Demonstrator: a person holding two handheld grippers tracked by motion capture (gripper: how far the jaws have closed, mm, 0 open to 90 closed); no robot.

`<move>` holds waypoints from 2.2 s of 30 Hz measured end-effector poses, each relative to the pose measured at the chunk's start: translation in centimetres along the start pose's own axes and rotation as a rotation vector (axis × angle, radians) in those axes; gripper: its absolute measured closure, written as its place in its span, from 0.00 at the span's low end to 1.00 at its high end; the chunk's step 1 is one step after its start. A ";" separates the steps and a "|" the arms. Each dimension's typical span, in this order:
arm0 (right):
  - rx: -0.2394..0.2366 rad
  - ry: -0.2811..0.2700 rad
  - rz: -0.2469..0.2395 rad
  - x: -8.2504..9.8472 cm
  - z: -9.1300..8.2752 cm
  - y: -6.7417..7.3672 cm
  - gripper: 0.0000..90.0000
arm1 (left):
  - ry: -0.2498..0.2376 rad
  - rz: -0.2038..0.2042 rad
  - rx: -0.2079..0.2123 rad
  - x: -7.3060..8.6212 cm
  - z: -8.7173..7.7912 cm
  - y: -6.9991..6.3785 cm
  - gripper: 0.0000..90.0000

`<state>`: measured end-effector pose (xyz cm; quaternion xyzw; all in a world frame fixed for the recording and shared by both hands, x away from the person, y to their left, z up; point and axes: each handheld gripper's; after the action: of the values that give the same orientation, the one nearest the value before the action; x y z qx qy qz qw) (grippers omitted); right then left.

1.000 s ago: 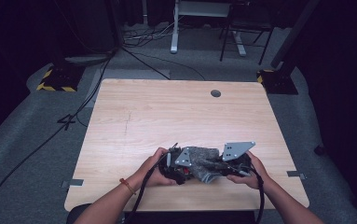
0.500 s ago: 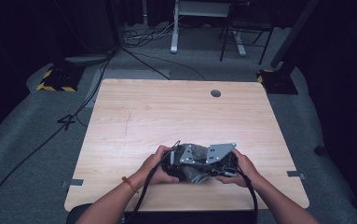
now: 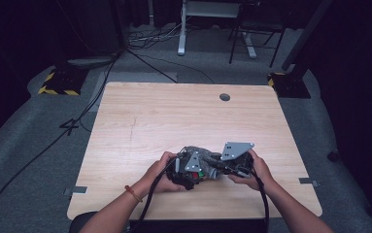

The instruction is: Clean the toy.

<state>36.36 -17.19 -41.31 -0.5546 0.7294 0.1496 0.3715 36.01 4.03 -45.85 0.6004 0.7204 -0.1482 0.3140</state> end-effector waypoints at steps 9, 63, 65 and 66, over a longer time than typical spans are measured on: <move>0.000 -0.029 -0.049 1.0 -1.0 1.2 0.89 | 0.003 -0.017 0.006 0.3 -0.1 0.0 0.37; -0.088 -0.177 0.006 2.1 -0.5 1.2 0.89 | -0.045 0.013 -0.001 -0.4 -1.3 -0.2 0.37; -0.080 -0.185 -0.001 2.0 -0.6 1.4 0.89 | -0.044 0.012 -0.001 -0.5 -1.3 -0.2 0.37; -0.079 -0.191 0.004 1.9 -0.7 1.5 0.89 | -0.047 0.012 -0.003 -0.5 -1.3 -0.3 0.37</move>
<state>34.50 -18.46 -42.50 -0.5508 0.6853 0.2312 0.4167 35.43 4.31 -44.61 0.6006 0.7094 -0.1593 0.3326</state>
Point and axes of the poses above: each handheld gripper's, and its own axes: z roughly forward along the jaws, x roughly out of its underside, y roughly to its left
